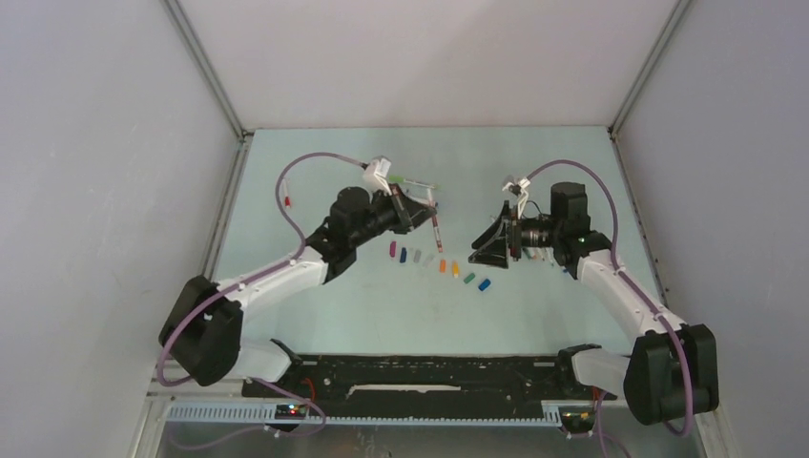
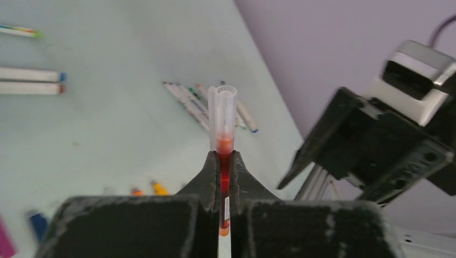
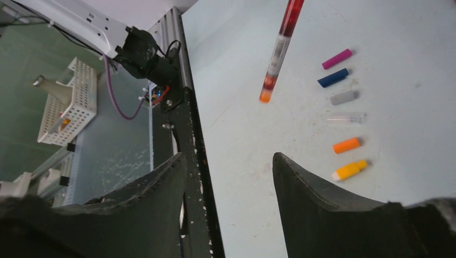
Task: Open the pen caps
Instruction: Pick up the pen from the center of the board.
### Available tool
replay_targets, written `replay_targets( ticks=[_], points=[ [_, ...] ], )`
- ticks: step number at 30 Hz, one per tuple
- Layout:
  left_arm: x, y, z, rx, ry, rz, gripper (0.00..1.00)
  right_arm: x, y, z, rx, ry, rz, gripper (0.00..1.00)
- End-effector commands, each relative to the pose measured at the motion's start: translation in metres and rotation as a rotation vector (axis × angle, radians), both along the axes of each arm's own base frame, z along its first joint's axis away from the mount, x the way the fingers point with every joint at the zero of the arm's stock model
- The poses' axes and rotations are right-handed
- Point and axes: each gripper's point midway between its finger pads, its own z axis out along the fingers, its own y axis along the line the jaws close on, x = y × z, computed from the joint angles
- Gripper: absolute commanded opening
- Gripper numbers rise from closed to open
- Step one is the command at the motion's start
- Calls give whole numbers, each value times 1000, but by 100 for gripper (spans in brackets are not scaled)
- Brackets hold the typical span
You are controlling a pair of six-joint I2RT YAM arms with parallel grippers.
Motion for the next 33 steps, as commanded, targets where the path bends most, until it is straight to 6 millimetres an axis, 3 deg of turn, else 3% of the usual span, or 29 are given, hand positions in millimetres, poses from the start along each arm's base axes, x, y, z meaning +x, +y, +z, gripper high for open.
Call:
replay_targets(
  ticks=[1, 12, 24, 26, 29, 31, 33],
  points=[
    [-3, -21, 40, -156, -83, 55, 0, 4, 12, 22, 84, 0, 15, 63],
    [-24, -64, 49, -221, -87, 3, 0, 15, 18, 14, 66, 25, -28, 61],
    [-40, -87, 60, -263, -100, -62, 0, 27, 13, 6, 42, 57, -91, 50],
    [-41, -88, 61, -266, -102, -67, 0, 27, 13, 5, 39, 62, -92, 36],
    [-43, -89, 62, -270, -107, -75, 1, 27, 12, 4, 29, 68, -88, 0],
    [-45, -89, 64, -276, -110, -84, 10, 27, 12, 3, 18, 63, -85, 0],
    [-47, -87, 67, -278, -117, -91, 26, 25, 11, 4, 6, 49, -74, 0]
  ],
)
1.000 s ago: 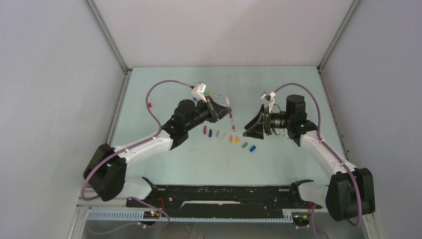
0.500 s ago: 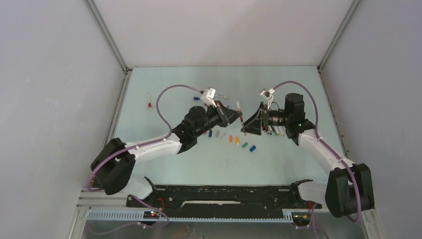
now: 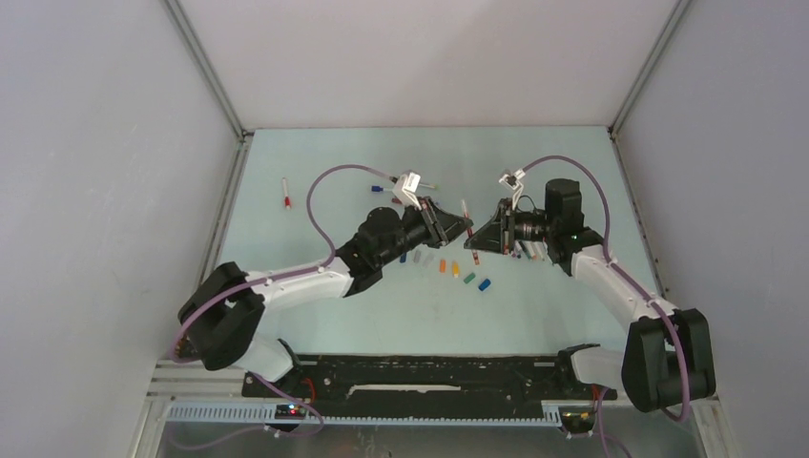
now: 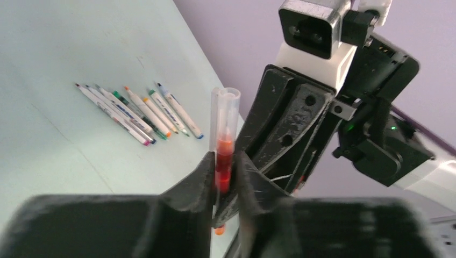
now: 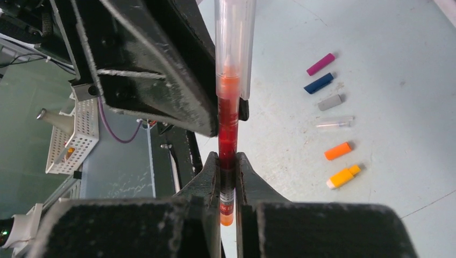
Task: Open the pen caps
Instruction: Pick up the pen from the center of the board, then open the pen cap from the pen.
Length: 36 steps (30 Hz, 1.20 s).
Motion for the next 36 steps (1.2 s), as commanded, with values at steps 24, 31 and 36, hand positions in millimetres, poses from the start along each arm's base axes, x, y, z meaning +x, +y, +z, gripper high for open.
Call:
replay_targets(
  ticks=[24, 31, 36],
  points=[
    [-10, 2, 61, -168, -85, -105, 44, -18, -2, 3, -54, -130, 165, 0],
    [-8, -1, 51, -154, -61, -110, 43, -12, -3, 2, -68, -110, 130, 0],
    [-8, -3, 44, -146, -43, -109, 38, -7, -4, 0, -88, -96, 97, 0]
  ],
)
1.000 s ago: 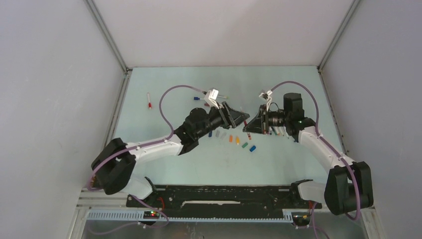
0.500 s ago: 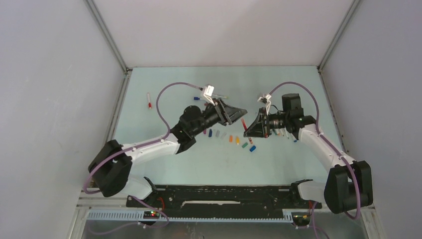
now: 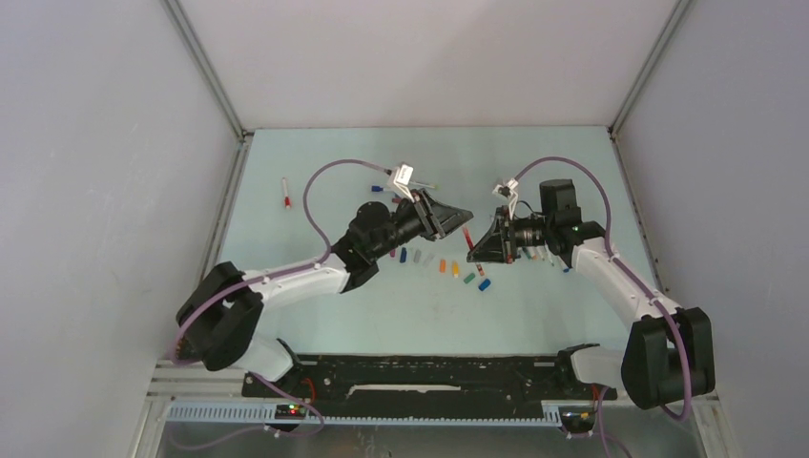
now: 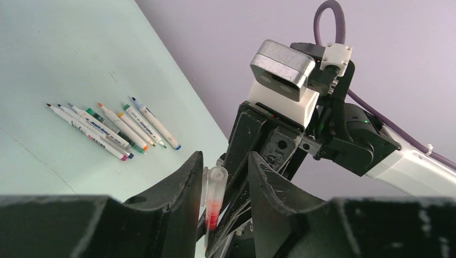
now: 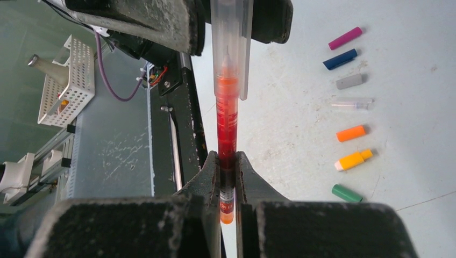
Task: Open the pen caps
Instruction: Open the pen cap from the pen.
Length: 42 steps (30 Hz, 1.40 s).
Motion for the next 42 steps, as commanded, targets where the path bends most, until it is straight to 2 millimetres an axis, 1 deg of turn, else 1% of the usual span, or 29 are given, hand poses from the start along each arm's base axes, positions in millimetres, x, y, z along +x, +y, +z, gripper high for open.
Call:
replay_targets(
  ticks=[1, 9, 15, 17, 18, 19, 20, 22, 23, 24, 25, 27, 29, 30, 31, 33, 35, 37, 39, 42],
  points=[
    [-6, -7, 17, -47, -19, -44, 38, 18, 1, 8, -21, -36, -53, 0],
    [-6, -10, 13, -38, -1, -49, 34, 25, 0, 5, -45, -30, -97, 0],
    [-5, -11, 10, -40, 14, -48, 28, 27, -1, 4, -50, -31, -107, 0],
    [-4, -11, 12, -36, 15, -43, 21, 27, -1, 2, -53, -32, -106, 0],
    [-2, -10, 13, -36, 14, -35, 15, 27, -1, 1, -56, -33, -105, 0],
    [1, -8, 16, -36, 11, -22, 6, 27, -1, 0, -60, -33, -103, 0],
    [6, -4, 21, -36, 4, 2, 1, 25, 0, -1, -64, -32, -97, 0],
    [26, 15, 33, -43, -12, 92, 0, 21, 5, -7, -71, -22, -76, 0],
    [39, 27, 43, -54, -30, 137, 0, 17, 8, -9, -73, -21, -57, 0],
    [52, 41, 58, -67, -58, 182, 0, 14, 12, -12, -80, -19, -40, 0],
    [67, 57, 70, -69, -82, 239, 0, 11, 15, -15, -86, -17, -23, 0],
    [91, 90, 89, -71, -122, 346, 0, 5, 21, -19, -92, -9, 7, 0],
    [106, 118, 109, -75, -167, 424, 0, 2, 24, -24, -99, 9, 20, 0],
    [111, 130, 114, -61, -178, 458, 0, 2, 25, -26, -101, 16, 21, 0],
    [113, 141, 119, -46, -192, 488, 0, 2, 25, -27, -101, 24, 20, 0],
    [109, 159, 128, -21, -221, 537, 0, 2, 25, -28, -105, 32, 20, 0],
    [102, 167, 128, 7, -237, 547, 0, 4, 24, -29, -116, 22, 19, 0],
    [94, 168, 123, 38, -244, 522, 0, 8, 18, -29, -146, -40, 23, 0],
    [83, 164, 109, 69, -235, 471, 0, 13, 7, -29, -194, -111, 22, 0],
    [67, 161, 82, 88, -200, 405, 0, 28, -18, -31, -286, -170, -29, 0]
  ],
)
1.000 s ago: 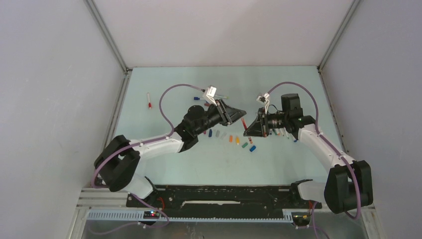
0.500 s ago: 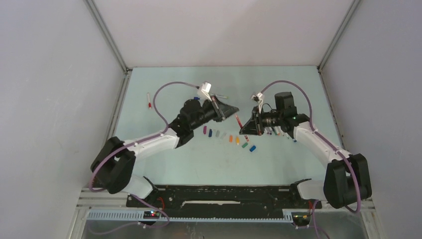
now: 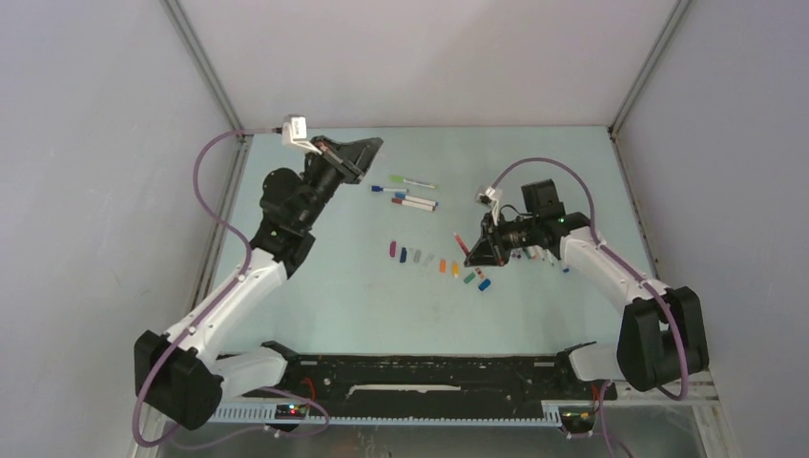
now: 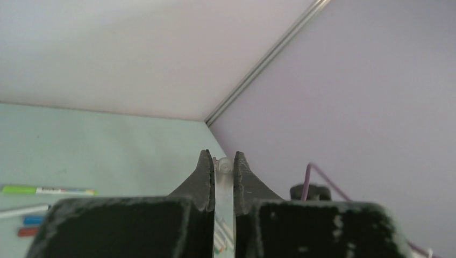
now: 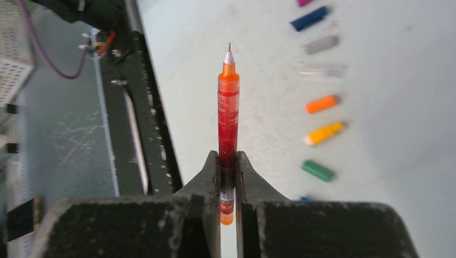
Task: Open the pen caps
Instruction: Open the pen cap from the pen, then place the pen at the center of the board.
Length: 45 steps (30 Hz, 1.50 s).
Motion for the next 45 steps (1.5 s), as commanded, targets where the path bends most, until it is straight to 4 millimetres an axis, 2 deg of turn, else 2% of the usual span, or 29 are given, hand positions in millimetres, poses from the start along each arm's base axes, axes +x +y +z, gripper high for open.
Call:
replay_targets(
  ticks=[1, 4, 8, 12, 17, 21, 23, 27, 31, 38, 45],
  points=[
    [-23, -8, -58, 104, 84, -97, 0, 29, -37, 10, -133, -175, -52, 0],
    [-40, -9, -86, 145, 123, -151, 0, 45, -69, 12, -187, -200, -155, 0],
    [-61, -15, -121, 187, 187, -218, 0, 68, -118, 0, -297, -187, -326, 0],
    [-83, -36, -158, 259, 259, -283, 0, 87, -169, -12, -394, -153, -511, 0],
    [-108, -71, -192, 315, 319, -368, 0, 96, -217, -26, -473, -87, -680, 0],
    [-122, -99, -211, 348, 352, -433, 0, 100, -254, -47, -568, -24, -782, 1],
    [-129, -113, -214, 370, 353, -467, 0, 100, -267, -55, -599, 7, -818, 1],
    [-138, -140, -223, 440, 360, -521, 0, 100, -288, -66, -641, 62, -881, 3],
    [-148, -162, -233, 487, 371, -571, 0, 99, -298, -78, -663, 100, -899, 5],
    [-156, -183, -245, 544, 385, -614, 0, 105, -303, -96, -674, 165, -885, 9],
    [-161, -196, -253, 585, 396, -642, 0, 105, -298, -109, -665, 219, -863, 15]
  ],
)
